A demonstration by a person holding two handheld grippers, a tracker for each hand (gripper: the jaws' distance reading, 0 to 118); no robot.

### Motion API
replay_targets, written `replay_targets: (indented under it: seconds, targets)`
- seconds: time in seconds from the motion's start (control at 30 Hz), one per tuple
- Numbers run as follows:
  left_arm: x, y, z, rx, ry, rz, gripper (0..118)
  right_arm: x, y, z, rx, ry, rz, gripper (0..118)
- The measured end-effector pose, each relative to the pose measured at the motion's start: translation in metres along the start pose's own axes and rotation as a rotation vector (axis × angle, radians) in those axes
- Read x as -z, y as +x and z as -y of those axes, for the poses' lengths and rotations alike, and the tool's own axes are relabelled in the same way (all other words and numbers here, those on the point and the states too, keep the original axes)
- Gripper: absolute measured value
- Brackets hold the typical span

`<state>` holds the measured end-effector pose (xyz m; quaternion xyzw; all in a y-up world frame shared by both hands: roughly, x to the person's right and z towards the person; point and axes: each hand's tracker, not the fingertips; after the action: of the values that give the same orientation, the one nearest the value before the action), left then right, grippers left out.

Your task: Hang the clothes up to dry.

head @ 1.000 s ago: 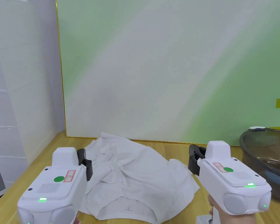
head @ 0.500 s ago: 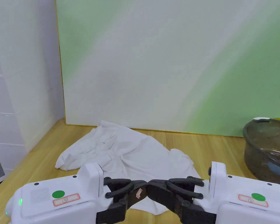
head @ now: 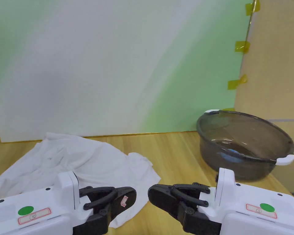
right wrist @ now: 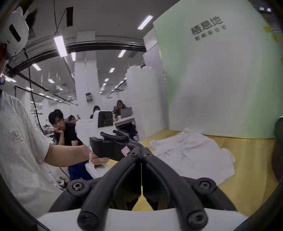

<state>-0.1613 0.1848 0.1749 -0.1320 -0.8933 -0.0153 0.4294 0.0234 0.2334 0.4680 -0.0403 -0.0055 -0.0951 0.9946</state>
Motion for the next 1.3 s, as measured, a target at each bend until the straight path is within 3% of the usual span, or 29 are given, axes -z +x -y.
replay_targets:
  seconds: [0.27, 0.47, 0.83, 0.97, 1.13, 1.3]
  targets:
    - [0.1, 0.01, -0.026, 0.045, -0.03, 0.326, 2, -0.127, -0.028, -0.001, -0.006, 0.05, 0.338, 0]
    - [0.178, 0.047, -0.037, 0.1, -0.081, 0.589, 2, -0.214, -0.08, 0.007, -0.001, 0.093, 0.599, 0]
    - [0.285, 0.162, -0.047, 0.184, -0.161, 1.05, 2, -0.341, -0.243, 0.034, 0.007, 0.189, 1.112, 0]
    - [0.305, 0.211, -0.043, 0.205, -0.168, 1.143, 2, -0.367, -0.309, 0.043, 0.033, 0.197, 1.286, 0]
    - [0.311, 0.259, -0.04, 0.206, -0.179, 1.244, 2, -0.38, -0.378, 0.039, 0.044, 0.153, 1.448, 0]
    - [0.308, 0.28, -0.041, 0.192, -0.164, 1.26, 2, -0.378, -0.407, 0.016, -0.013, 0.163, 1.51, 0]
